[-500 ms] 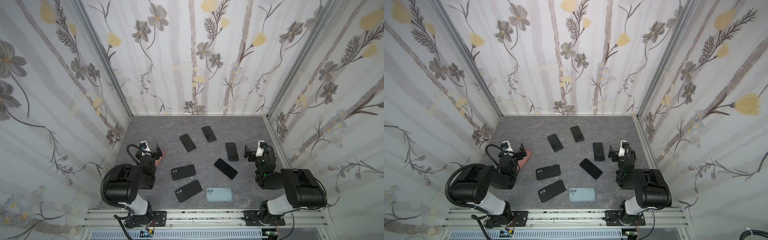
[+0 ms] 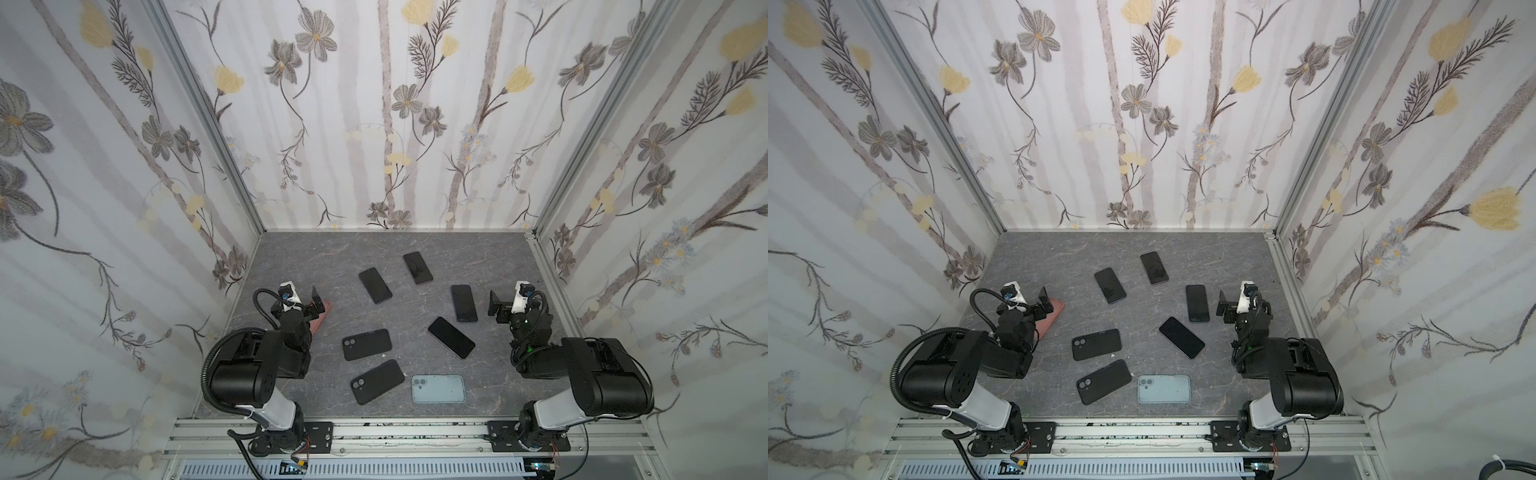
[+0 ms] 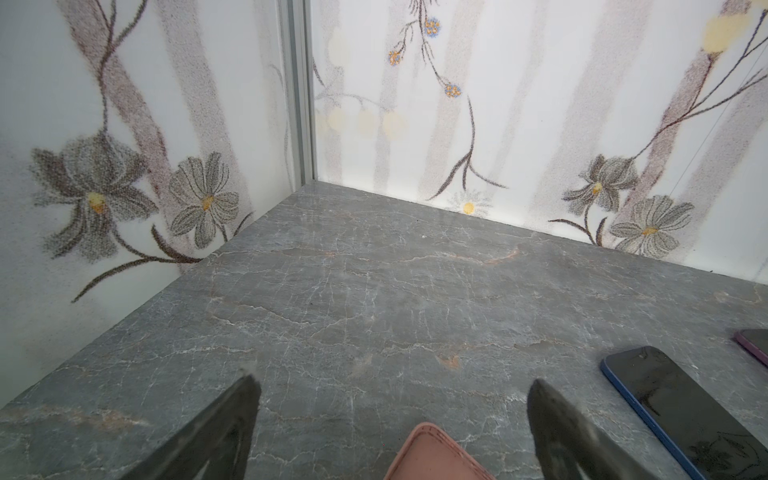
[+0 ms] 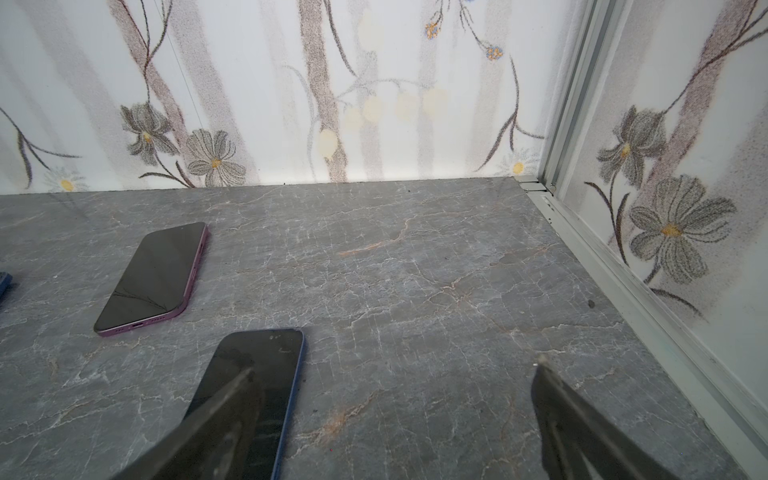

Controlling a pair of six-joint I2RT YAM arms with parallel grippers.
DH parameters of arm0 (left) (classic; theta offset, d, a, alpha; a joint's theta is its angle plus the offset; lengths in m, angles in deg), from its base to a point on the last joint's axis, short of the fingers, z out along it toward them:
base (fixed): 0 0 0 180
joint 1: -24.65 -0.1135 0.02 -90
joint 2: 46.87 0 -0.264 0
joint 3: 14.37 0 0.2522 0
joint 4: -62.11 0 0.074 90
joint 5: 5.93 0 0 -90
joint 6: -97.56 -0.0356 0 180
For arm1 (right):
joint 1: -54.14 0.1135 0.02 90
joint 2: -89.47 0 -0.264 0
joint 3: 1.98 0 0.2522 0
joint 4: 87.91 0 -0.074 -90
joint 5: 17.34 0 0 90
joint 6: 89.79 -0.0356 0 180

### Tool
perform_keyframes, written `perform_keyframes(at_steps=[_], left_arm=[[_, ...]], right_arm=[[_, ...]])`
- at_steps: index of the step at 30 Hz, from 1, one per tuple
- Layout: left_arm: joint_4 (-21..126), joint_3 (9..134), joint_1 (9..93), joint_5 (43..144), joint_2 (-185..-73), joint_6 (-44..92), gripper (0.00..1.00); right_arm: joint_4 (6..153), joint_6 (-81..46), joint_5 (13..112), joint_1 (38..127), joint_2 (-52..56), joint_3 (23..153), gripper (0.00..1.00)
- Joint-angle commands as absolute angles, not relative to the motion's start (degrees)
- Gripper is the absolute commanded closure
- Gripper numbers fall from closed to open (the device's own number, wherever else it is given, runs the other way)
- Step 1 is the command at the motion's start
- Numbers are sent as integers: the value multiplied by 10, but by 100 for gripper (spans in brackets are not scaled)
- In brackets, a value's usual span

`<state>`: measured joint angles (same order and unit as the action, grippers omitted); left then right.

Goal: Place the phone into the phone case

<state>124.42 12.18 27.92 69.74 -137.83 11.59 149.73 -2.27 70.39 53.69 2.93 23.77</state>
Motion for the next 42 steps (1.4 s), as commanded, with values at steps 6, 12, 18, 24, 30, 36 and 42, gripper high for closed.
perform_keyframes(at_steps=[6, 12, 18, 24, 30, 36, 42], left_arm=[[1266, 125, 278, 691, -1379, 114, 0], [1265, 126, 278, 693, -1379, 114, 0], [1264, 125, 277, 696, -1379, 115, 0], [1185, 146, 277, 704, -1327, 112, 1], [1067, 189, 277, 708, -1249, 110, 9], [976, 235, 278, 685, -1161, 156, 19], [680, 395, 284, 672, -1153, 309, 9]], right_arm=[[1526, -12, 699, 537, 30, 237, 0], [1526, -12, 699, 537, 29, 237, 0], [1525, -13, 701, 536, 29, 239, 0], [1526, -17, 699, 534, 29, 238, 0], [1521, -21, 711, 533, 40, 236, 0], [1312, -34, 729, 537, 158, 306, 5], [1053, -97, 698, 572, 207, 480, 12]])
